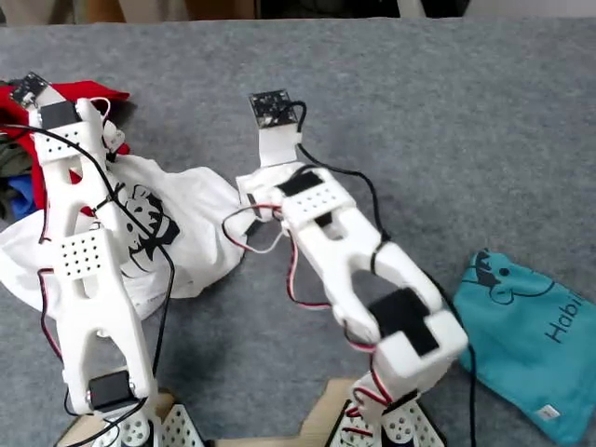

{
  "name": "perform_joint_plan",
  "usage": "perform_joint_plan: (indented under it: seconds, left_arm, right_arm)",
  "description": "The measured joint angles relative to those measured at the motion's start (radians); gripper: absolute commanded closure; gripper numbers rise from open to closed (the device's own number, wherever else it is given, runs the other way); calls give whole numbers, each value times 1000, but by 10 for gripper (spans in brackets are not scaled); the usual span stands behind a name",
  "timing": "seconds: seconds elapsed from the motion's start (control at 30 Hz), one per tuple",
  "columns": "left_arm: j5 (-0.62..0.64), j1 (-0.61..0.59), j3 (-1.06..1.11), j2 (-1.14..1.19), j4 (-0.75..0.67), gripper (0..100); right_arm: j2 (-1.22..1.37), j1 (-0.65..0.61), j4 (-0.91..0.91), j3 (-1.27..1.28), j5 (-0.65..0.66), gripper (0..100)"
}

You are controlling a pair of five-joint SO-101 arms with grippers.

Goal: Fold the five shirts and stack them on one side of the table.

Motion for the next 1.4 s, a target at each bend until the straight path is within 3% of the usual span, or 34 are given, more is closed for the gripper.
perform_joint_plan:
  seconds: [0.5, 0.8, 1.03, 1.4]
  left_arm:
    - [2, -31, -57, 28, 0, 981]
    - [2, -29, -57, 28, -6, 981]
    - [2, -29, -57, 28, -6, 981]
    - [2, -29, -57, 28, -6, 981]
  right_arm:
    - [660, 0, 738, -996, -333, 778]
    - [848, -75, 1105, -1614, -479, 778]
    - [848, -115, 1120, -1603, -526, 778]
    - [551, -115, 1120, -1194, -637, 777]
